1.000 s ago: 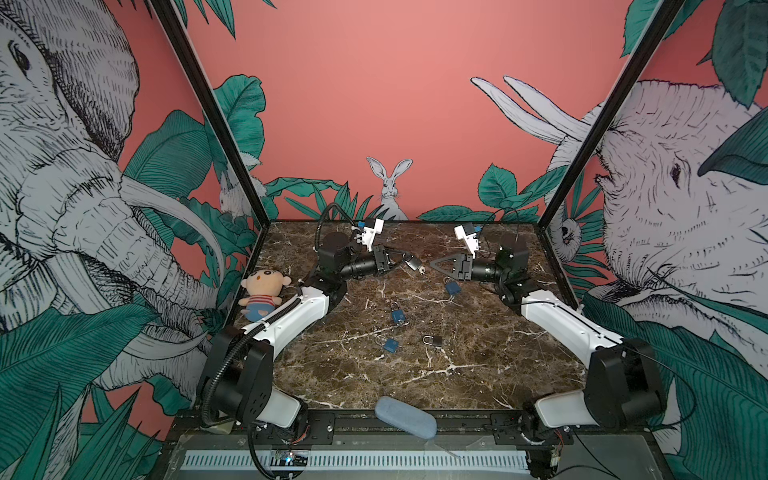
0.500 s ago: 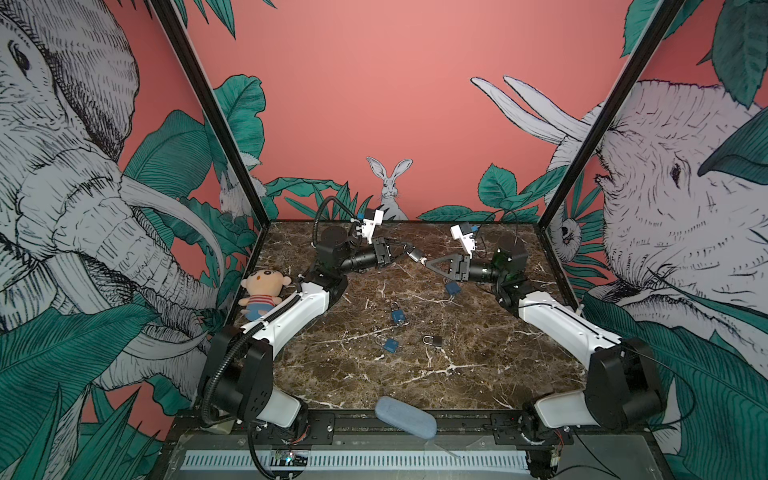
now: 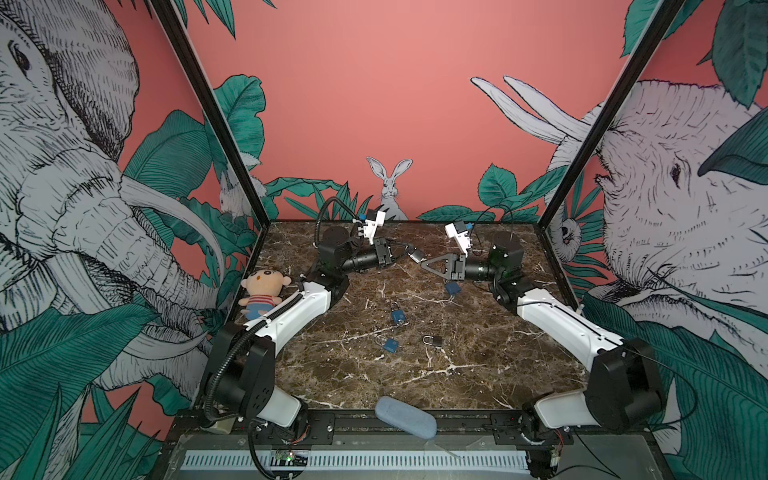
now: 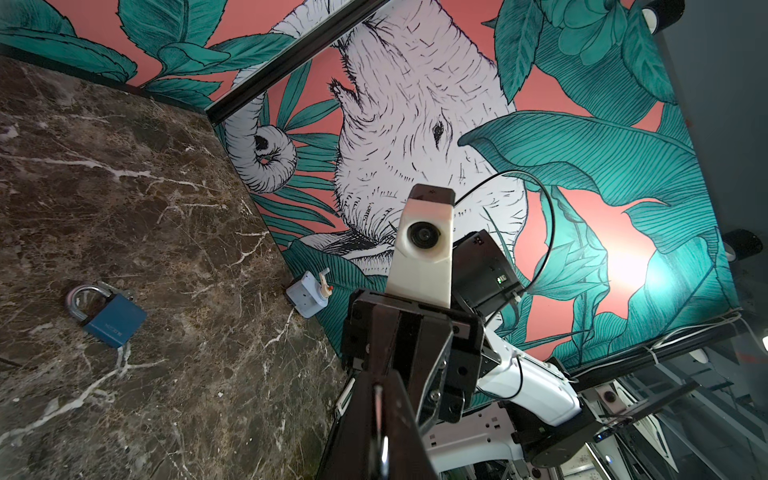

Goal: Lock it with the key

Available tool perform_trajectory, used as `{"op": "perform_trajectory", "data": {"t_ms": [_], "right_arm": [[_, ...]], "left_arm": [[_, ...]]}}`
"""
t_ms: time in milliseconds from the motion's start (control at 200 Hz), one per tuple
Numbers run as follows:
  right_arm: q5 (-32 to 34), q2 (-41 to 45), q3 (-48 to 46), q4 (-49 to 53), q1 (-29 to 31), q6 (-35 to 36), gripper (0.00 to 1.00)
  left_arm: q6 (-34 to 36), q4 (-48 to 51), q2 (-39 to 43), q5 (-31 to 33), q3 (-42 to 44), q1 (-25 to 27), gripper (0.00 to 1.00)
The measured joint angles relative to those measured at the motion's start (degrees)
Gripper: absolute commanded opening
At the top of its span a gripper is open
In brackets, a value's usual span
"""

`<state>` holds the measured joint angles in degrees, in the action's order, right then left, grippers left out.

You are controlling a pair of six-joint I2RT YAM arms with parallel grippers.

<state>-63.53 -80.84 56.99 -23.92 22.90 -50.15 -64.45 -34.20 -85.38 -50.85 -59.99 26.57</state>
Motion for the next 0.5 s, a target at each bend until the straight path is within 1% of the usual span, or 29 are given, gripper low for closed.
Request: {"op": "perform_trajectory", "data": {"t_ms": [55, 500], "right_arm": [[0.0, 0.0, 0.0, 0.3, 0.0, 0.2, 0.0], [-0.1, 0.0, 0.0, 1.8, -0.8, 0.6, 0.0]], "left_arm": [[0.0, 0.0, 0.0, 0.1, 0.0, 0.0, 0.0], [-1.0, -1.4, -0.1, 0.4, 0.0, -0.4, 0.0]]}}
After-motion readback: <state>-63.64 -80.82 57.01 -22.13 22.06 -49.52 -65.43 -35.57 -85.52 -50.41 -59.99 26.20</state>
